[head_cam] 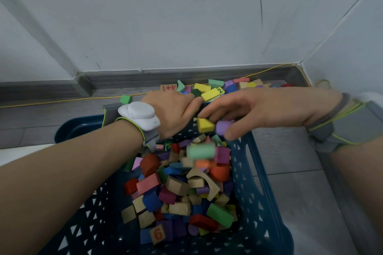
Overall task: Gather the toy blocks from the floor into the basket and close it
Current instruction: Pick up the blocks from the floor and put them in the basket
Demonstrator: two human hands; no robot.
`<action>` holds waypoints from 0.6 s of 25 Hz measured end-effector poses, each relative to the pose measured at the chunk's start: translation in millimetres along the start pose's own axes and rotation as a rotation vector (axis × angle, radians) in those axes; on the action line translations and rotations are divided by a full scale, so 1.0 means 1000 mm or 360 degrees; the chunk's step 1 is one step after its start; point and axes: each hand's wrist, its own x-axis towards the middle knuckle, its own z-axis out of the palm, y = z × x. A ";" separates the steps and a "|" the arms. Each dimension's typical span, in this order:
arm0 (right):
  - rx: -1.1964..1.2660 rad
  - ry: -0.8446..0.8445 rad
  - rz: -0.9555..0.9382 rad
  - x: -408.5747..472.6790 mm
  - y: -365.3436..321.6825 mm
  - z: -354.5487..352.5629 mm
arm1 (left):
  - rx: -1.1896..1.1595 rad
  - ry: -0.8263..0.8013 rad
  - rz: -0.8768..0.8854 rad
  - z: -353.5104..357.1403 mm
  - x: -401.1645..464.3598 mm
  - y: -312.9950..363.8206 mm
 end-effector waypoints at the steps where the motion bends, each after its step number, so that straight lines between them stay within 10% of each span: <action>1: 0.0130 0.0093 -0.0019 0.001 0.001 -0.003 | -0.0029 -0.0017 -0.0023 -0.001 0.001 -0.001; 4: 0.0771 0.0831 -0.0083 0.010 0.016 -0.019 | -0.0010 0.0001 0.0004 0.000 0.002 -0.002; 7: 0.0560 0.1395 0.0175 0.040 0.060 -0.034 | 0.0010 0.0041 0.0025 0.003 0.002 -0.003; 15: -0.0950 0.0690 0.0641 0.129 0.163 -0.021 | 0.0047 0.0066 0.0022 0.006 0.003 -0.002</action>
